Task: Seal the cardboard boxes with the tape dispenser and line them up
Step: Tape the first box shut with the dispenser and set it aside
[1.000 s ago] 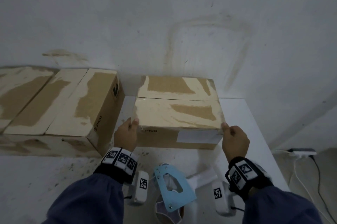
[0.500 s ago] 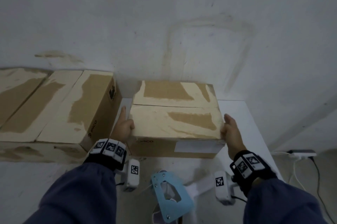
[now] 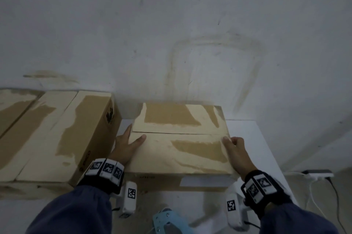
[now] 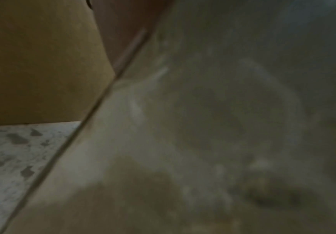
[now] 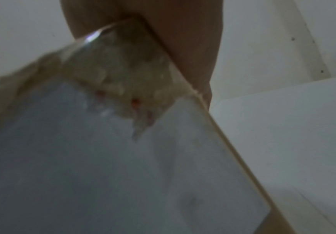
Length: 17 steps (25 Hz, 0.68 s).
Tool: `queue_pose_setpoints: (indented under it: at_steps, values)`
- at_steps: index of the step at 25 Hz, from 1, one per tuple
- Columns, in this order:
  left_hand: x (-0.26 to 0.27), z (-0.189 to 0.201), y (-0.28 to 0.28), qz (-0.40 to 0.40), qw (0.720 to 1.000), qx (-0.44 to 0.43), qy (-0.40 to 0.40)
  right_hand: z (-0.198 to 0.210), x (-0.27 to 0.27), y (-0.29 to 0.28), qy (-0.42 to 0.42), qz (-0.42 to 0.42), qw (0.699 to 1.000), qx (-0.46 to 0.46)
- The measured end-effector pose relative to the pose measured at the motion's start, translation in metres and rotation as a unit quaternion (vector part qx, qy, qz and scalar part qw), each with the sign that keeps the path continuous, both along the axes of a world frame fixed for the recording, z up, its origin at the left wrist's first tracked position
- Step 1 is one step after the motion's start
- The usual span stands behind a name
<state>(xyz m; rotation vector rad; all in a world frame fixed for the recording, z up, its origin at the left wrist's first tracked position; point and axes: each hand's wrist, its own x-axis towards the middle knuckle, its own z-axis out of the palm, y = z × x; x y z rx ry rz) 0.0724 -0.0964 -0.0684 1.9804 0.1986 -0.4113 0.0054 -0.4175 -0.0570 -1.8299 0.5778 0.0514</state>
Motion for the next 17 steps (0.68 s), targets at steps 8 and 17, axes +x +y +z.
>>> queue_pose_setpoints:
  at_steps: [8, 17]
  values:
    - [-0.001, -0.008, -0.001, 0.040, 0.990, -0.134, 0.014, -0.005, 0.001, -0.005, -0.048, 0.071, 0.993, 0.077]
    - [-0.009, 0.028, -0.026, -0.186, 0.902, 0.325, -0.214, 0.023, 0.006, 0.052, -0.074, 0.136, 0.893, -0.423]
